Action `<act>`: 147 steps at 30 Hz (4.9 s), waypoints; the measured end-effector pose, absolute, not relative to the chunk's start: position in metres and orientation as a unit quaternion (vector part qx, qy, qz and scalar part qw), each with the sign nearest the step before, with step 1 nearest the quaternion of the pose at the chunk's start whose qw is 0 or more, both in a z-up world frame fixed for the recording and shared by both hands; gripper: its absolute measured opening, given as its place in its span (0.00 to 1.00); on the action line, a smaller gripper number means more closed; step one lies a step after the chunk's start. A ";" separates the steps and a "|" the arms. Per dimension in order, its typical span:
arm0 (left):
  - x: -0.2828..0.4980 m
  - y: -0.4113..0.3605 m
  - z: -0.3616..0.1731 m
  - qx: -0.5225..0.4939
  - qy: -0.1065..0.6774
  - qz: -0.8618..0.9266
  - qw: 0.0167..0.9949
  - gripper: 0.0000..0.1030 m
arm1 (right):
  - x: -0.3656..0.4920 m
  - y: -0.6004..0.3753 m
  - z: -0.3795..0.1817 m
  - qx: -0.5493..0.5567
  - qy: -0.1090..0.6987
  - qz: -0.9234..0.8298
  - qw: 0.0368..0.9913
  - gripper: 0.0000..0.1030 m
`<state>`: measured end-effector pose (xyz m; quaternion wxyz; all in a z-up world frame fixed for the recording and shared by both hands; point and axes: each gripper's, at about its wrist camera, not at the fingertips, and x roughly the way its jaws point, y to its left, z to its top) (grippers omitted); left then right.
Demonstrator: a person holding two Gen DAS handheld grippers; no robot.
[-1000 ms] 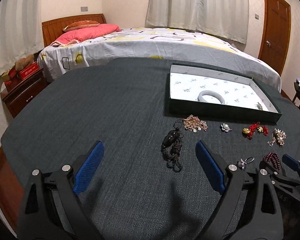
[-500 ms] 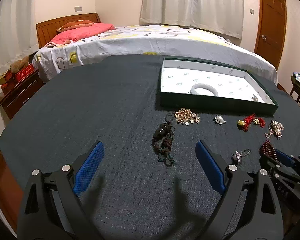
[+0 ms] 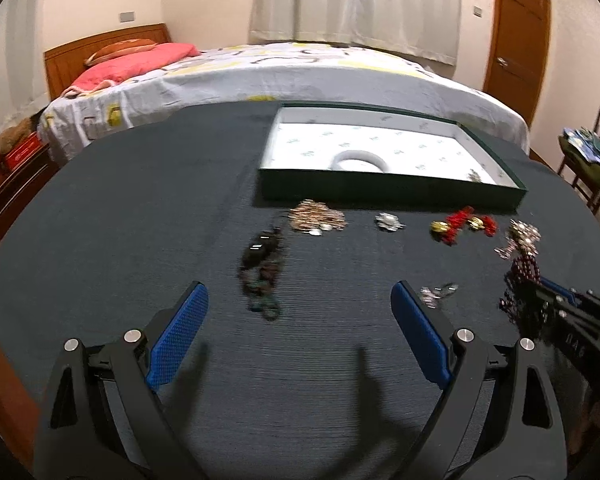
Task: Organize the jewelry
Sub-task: 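Grasp the dark red bead bracelet with the right tool, then grasp the silver flower ring with the left tool while the right tool holds the beads, then lower ring and bead bracelet into the box and open both tools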
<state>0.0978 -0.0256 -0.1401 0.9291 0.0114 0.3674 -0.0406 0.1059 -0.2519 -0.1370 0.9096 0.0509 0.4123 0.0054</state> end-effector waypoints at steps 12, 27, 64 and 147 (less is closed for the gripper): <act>0.106 -0.086 -0.150 0.051 0.375 -0.094 0.921 0.80 | 0.099 -0.285 -0.134 0.088 0.401 -0.004 0.912 0.11; 0.123 -0.100 -0.169 0.049 0.409 -0.121 0.903 0.39 | 0.101 -0.293 -0.142 0.119 0.407 0.007 0.906 0.11; 0.118 -0.090 -0.157 0.050 0.395 -0.118 0.910 0.18 | 0.099 -0.289 -0.136 0.108 0.399 0.010 0.911 0.11; 0.302 -0.055 -0.162 0.041 0.423 -0.096 0.900 0.36 | 0.280 -0.240 -0.141 0.075 0.414 0.054 0.905 0.37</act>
